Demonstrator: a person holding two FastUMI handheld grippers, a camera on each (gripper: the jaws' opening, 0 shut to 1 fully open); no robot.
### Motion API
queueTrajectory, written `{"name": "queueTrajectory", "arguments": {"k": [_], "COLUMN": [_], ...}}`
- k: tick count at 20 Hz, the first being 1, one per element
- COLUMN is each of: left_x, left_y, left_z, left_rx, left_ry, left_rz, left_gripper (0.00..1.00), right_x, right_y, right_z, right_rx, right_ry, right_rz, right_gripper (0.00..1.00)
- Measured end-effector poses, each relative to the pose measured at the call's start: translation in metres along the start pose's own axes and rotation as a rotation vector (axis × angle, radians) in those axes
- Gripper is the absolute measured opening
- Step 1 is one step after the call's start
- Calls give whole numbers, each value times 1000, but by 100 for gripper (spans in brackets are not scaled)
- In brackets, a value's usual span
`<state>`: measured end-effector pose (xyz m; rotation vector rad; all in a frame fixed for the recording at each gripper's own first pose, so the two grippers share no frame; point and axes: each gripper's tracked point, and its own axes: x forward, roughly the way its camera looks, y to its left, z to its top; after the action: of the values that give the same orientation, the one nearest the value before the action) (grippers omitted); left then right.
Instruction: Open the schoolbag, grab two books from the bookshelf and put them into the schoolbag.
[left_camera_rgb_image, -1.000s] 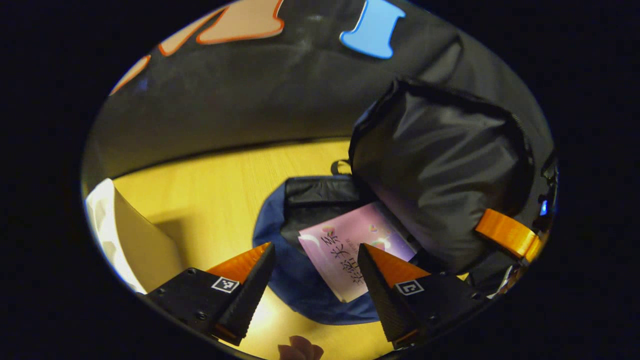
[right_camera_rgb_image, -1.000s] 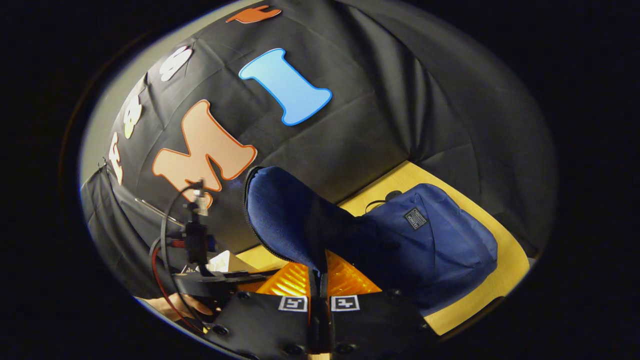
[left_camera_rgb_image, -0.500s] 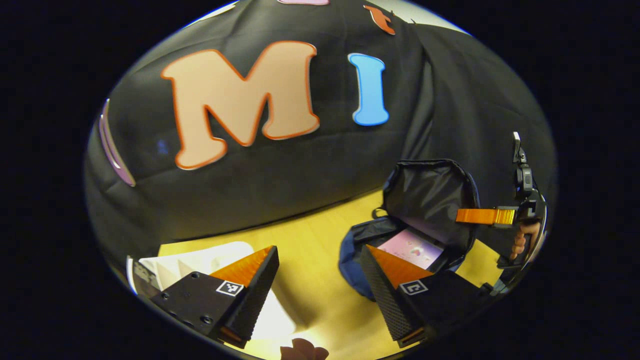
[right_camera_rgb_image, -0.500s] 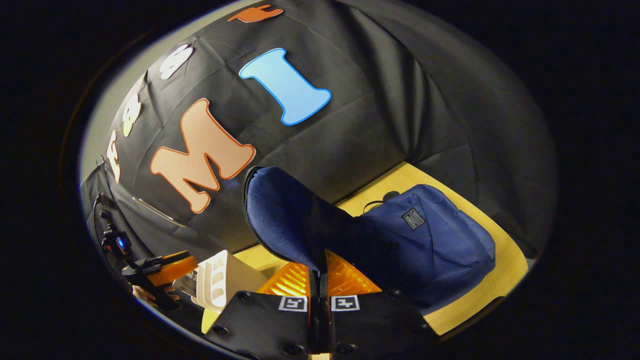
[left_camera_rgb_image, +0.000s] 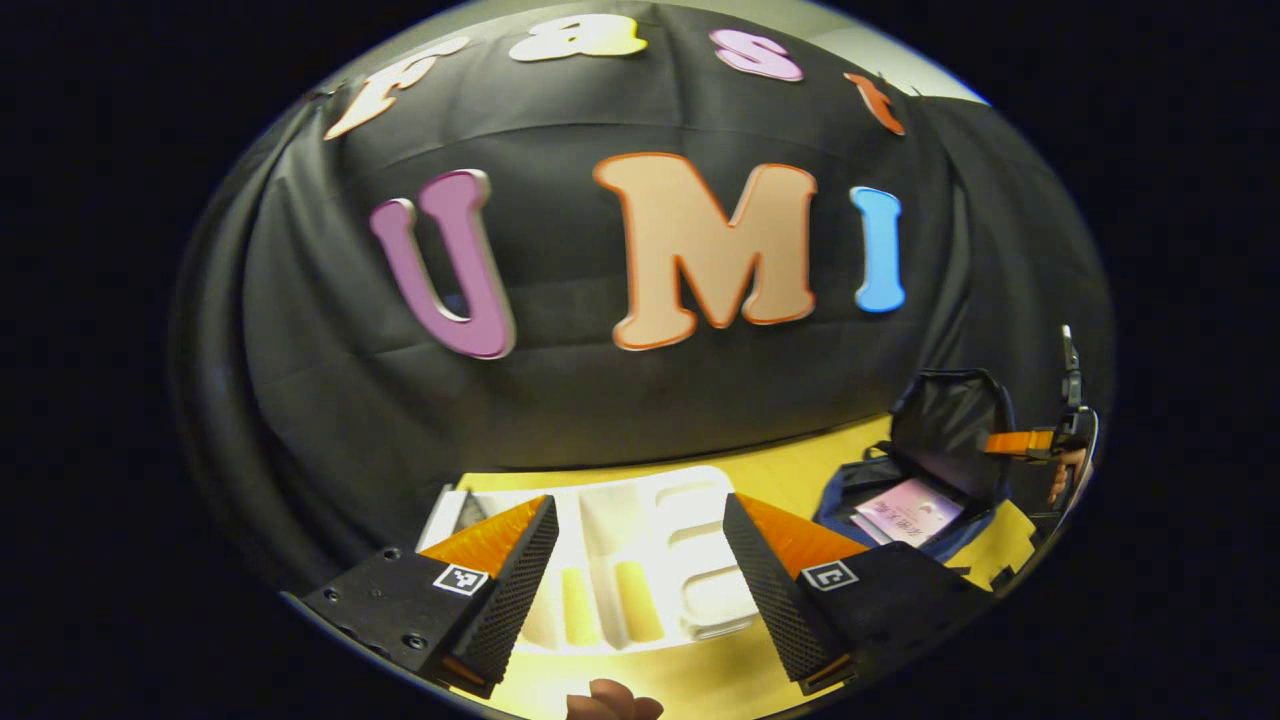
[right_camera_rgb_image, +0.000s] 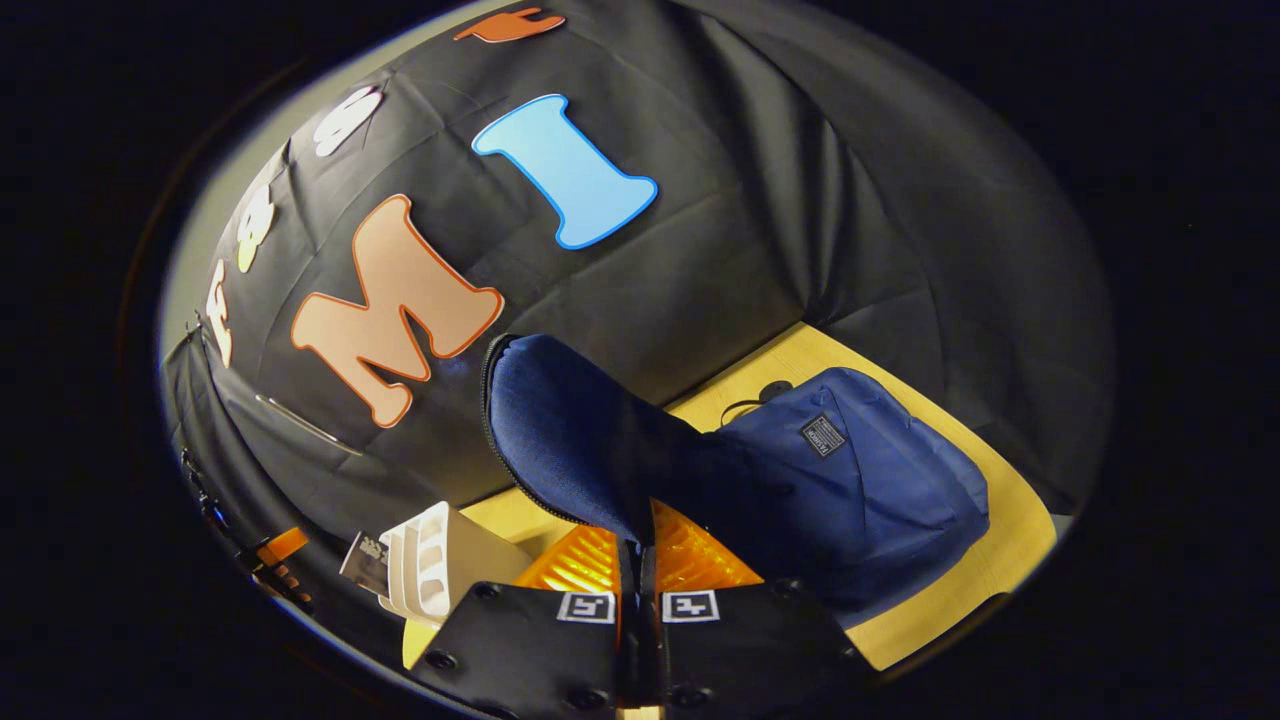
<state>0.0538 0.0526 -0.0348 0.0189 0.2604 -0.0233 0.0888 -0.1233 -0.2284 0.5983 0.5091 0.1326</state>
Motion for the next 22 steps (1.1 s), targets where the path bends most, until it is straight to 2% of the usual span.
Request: {"name": "queueTrajectory", "arguments": {"k": [3, 5, 7, 8, 9, 10, 14, 22], "left_x": [-5, -2, 9, 15, 23, 29, 60, 100], "left_y": [52, 73, 87, 93, 102, 107, 111, 142], "left_z": [-7, -12, -28, -34, -42, -48, -78, -123], "left_rx": [-26, -25, -44, -60, -75, -84, -141, -166], "left_ry": [8, 14, 56, 71, 98, 120, 235, 396], "left_rz": [88, 116, 127, 120, 110, 110, 76, 112], "left_gripper": [100, 97, 100, 97, 100, 96, 96, 94], "right_x": [-1, -1, 0, 0, -1, 0, -1, -3], "right_y": [-1, -1, -1, -1, -2, -1, -2, -3], "right_z": [0, 1, 1, 2, 2, 2, 2, 3], "right_rx": [-1, 2, 0, -4, -4, -4, 2, 24], "right_ry": [-3, -8, -9, -13, -14, -16, -29, -50], "right_rz": [-6, -11, -15, -19, -22, -24, -36, -44], "right_gripper": [2, 2, 4, 2, 4, 3, 2, 5]}}
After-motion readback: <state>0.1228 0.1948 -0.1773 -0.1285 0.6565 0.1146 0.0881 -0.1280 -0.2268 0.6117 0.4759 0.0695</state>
